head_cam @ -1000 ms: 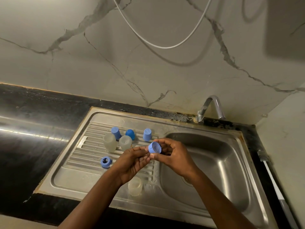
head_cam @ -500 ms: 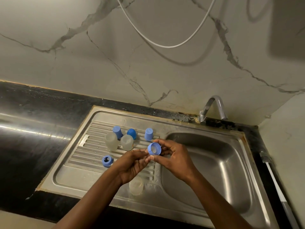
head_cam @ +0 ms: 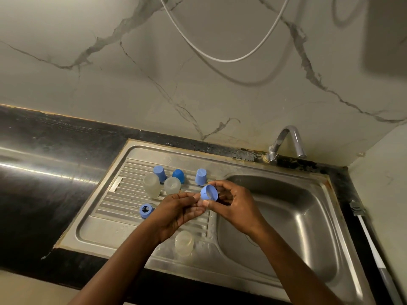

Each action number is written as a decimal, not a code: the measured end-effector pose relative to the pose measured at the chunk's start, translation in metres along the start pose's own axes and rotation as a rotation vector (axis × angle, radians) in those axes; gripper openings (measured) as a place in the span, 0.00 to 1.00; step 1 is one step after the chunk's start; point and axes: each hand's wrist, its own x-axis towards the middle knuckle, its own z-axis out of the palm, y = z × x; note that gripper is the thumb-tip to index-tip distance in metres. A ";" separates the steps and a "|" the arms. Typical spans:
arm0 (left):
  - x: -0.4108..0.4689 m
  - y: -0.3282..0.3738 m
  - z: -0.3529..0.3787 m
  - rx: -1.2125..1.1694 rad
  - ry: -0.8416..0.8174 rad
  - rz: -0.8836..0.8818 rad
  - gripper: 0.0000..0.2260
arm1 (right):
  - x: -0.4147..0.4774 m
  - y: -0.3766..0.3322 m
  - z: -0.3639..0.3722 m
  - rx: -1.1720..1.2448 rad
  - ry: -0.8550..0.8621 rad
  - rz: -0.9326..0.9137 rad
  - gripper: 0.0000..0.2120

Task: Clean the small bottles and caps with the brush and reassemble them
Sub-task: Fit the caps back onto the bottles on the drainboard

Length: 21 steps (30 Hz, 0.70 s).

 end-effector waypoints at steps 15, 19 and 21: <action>-0.038 -0.051 -0.072 0.543 0.309 0.348 0.12 | -0.014 0.014 0.021 -0.112 -0.230 0.047 0.23; -0.046 -0.075 -0.086 0.643 0.281 0.385 0.07 | -0.017 0.012 0.029 -0.263 -0.342 0.013 0.23; -0.051 -0.082 -0.089 0.692 0.240 0.362 0.16 | -0.016 0.010 0.033 -0.332 -0.386 -0.014 0.24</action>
